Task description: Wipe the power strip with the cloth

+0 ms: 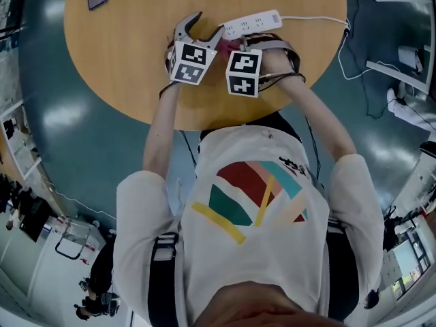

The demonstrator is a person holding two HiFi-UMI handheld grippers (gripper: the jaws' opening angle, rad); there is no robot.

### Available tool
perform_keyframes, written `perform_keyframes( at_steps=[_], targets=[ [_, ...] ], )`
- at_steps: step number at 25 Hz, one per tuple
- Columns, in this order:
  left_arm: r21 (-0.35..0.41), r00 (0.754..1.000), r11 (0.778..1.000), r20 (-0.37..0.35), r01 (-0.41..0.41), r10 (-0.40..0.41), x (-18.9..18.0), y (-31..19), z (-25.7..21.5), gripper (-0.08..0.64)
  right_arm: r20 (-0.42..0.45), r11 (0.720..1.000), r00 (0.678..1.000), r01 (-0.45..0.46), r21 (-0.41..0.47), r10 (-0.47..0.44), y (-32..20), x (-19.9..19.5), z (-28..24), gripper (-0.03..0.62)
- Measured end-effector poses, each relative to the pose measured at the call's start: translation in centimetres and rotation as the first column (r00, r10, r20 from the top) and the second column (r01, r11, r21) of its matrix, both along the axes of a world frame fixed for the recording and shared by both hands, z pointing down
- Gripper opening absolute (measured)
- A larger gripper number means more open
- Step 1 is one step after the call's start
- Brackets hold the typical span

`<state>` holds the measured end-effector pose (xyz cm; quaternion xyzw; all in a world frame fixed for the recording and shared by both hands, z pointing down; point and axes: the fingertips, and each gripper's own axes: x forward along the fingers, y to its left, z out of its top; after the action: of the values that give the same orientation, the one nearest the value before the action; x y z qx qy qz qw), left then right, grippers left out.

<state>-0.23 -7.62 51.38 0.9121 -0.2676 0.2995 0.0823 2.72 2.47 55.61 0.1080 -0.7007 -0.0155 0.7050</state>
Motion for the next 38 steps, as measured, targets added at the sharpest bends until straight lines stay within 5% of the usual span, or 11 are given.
perform_keyframes(
  at_steps=[9, 18, 26, 29, 32, 35, 38],
  targets=[
    [-0.005, 0.999, 1.0, -0.019, -0.031, 0.031, 0.0, -0.3, 0.1, 0.318, -0.028, 0.988, 0.988, -0.154, 0.028, 0.155, -1.3, 6.3, 0.1, 0.04],
    [-0.008, 0.998, 0.999, -0.025, -0.05, 0.05, 0.2, -0.1, 0.5, 0.318, -0.033, 0.921, 0.923, -0.378, 0.094, 0.382, -2.5, 15.2, 0.3, 0.04],
    [0.001, 0.998, 0.998, -0.023, -0.066, 0.066, -0.2, -0.3, 0.0, 0.318, -0.028, 0.883, 0.889, -0.45, 0.132, 0.457, -3.6, 18.8, -0.4, 0.04],
    [0.028, 0.996, 0.996, 0.01, -0.085, 0.084, -0.5, 0.8, -0.7, 0.318, 0.046, 0.875, 0.887, -0.461, 0.146, 0.459, -3.7, 19.5, -2.5, 0.04],
    [0.021, 0.994, 0.994, 0.02, -0.104, 0.104, -0.8, 2.3, -0.6, 0.318, 0.138, 0.903, 0.923, -0.38, 0.2, 0.358, -6.5, 18.4, -5.8, 0.04],
    [0.009, 0.996, 0.996, 0.02, -0.085, 0.085, -0.5, 2.4, -0.1, 0.318, 0.146, 0.95, 0.983, -0.147, 0.275, 0.11, -11.3, 14.5, -7.6, 0.038],
    [0.015, 1.0, 1.0, -0.004, -0.011, 0.011, 0.0, 1.4, -0.5, 0.318, 0.188, 0.957, 0.968, 0.115, 0.267, -0.169, -14.4, 8.0, -7.6, 0.04]
  ],
)
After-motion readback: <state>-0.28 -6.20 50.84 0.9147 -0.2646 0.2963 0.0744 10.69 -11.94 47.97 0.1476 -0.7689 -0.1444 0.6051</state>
